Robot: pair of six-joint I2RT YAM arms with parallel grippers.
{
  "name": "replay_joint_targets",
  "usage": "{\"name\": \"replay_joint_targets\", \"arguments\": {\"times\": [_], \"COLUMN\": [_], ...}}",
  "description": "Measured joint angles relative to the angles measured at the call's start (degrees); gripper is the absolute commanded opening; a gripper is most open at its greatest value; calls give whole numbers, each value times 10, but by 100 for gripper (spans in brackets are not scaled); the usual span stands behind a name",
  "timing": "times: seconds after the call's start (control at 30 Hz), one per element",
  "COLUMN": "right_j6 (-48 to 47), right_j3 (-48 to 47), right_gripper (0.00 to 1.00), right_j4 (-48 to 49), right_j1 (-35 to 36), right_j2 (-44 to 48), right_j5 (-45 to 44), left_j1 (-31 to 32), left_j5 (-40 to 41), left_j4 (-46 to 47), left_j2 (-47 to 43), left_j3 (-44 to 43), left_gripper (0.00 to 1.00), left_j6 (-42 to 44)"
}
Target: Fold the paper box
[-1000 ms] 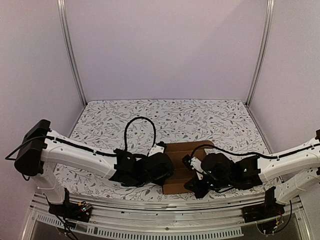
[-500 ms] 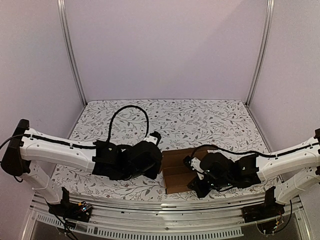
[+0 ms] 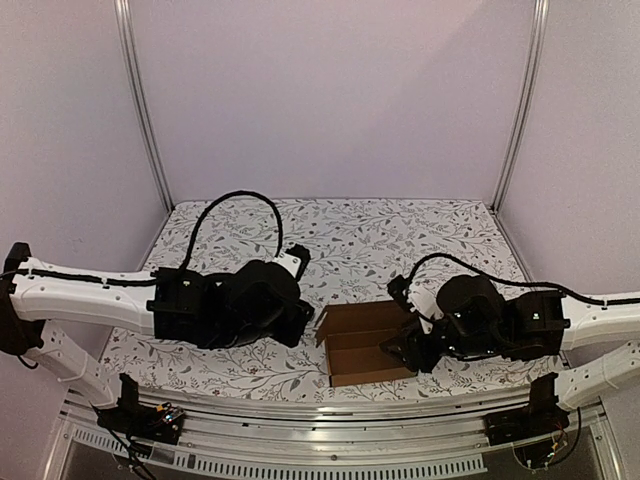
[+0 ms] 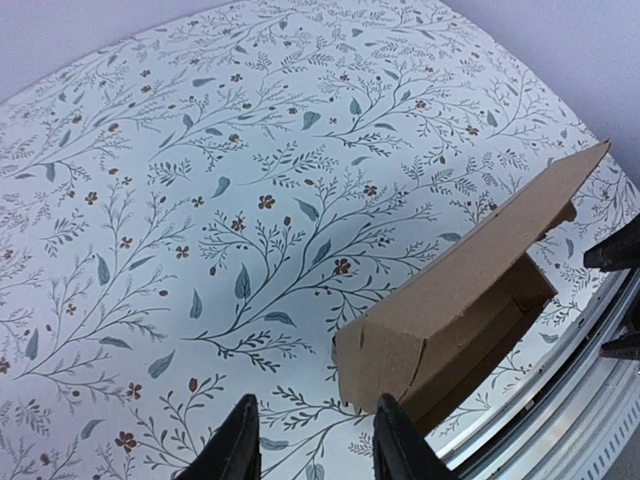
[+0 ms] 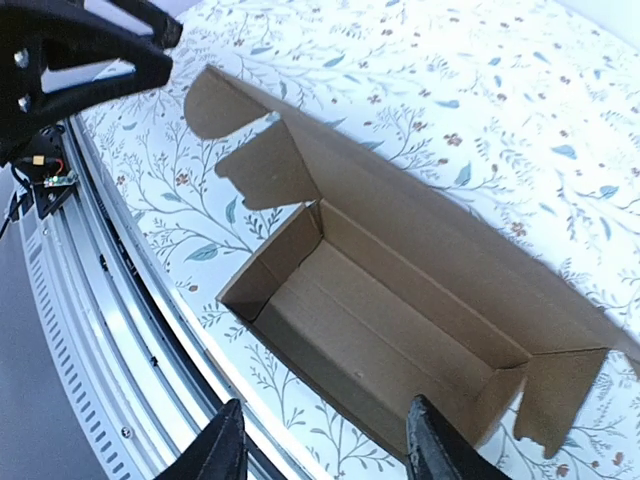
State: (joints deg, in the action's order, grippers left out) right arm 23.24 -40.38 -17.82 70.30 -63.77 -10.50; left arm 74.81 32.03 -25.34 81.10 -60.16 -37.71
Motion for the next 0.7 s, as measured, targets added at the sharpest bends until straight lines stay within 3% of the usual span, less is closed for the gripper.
{"name": "replay_joint_targets", "arguments": {"times": [0.2, 0.33, 0.7], "right_j6": [-52, -85, -118], "right_j3": [-58, -90, -129], "right_gripper": [65, 66, 69], "right_j4": [-93, -157, -260], "right_j1": [-6, -32, -129], "right_j2": [50, 60, 37], "right_j5": [-72, -97, -68], "left_j1": [-17, -19, -21], "left_j5": [-49, -86, -148], "left_j4": [10, 4, -33], "left_j2": [-10, -10, 4], "left_j3": [-1, -14, -57], "left_gripper": [43, 48, 54], "left_j6": [47, 84, 109]}}
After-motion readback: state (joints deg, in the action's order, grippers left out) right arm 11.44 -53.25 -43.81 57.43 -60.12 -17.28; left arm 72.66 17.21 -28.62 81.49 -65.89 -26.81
